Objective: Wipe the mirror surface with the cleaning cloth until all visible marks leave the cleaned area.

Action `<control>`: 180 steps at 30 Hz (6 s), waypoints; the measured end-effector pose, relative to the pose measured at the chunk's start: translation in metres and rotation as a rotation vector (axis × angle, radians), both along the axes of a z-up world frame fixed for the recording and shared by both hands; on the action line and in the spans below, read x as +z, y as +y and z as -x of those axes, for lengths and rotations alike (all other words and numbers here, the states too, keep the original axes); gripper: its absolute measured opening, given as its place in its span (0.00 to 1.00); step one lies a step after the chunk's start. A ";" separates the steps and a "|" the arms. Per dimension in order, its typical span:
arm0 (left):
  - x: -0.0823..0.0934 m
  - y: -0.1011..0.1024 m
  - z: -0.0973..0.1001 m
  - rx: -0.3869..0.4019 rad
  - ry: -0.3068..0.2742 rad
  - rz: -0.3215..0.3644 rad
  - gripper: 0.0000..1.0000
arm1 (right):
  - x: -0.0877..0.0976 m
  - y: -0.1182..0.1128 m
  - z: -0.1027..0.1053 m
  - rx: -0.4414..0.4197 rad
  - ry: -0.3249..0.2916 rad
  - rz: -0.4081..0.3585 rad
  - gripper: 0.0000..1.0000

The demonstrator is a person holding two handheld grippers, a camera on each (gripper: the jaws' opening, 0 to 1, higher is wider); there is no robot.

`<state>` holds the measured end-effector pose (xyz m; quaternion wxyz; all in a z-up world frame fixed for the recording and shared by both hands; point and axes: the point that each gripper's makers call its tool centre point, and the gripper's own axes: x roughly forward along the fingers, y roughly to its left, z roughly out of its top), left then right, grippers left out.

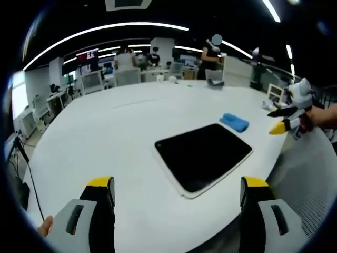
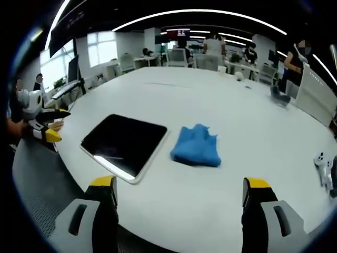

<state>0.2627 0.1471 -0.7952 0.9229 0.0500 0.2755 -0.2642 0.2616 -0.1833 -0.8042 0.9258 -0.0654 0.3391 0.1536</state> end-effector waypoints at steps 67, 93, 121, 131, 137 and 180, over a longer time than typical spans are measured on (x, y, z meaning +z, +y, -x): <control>-0.009 0.001 0.004 -0.012 0.042 -0.017 0.99 | -0.063 -0.003 -0.122 -0.030 0.381 -0.004 0.18; -0.014 -0.002 0.007 -0.041 0.059 -0.040 0.99 | -0.048 0.000 -0.127 -0.136 0.429 -0.013 0.05; -0.012 0.000 0.005 -0.032 0.049 -0.035 0.99 | -0.028 0.007 -0.125 -0.166 0.429 -0.102 0.05; -0.012 0.000 0.005 -0.033 0.048 -0.032 1.00 | -0.033 0.022 -0.125 -0.146 0.440 -0.100 0.05; -0.012 0.000 0.005 -0.028 0.049 -0.031 1.00 | -0.033 0.031 -0.128 -0.164 0.443 -0.135 0.05; -0.010 0.001 0.004 -0.020 0.044 -0.017 0.99 | -0.053 0.109 -0.124 -0.105 0.499 -0.090 0.04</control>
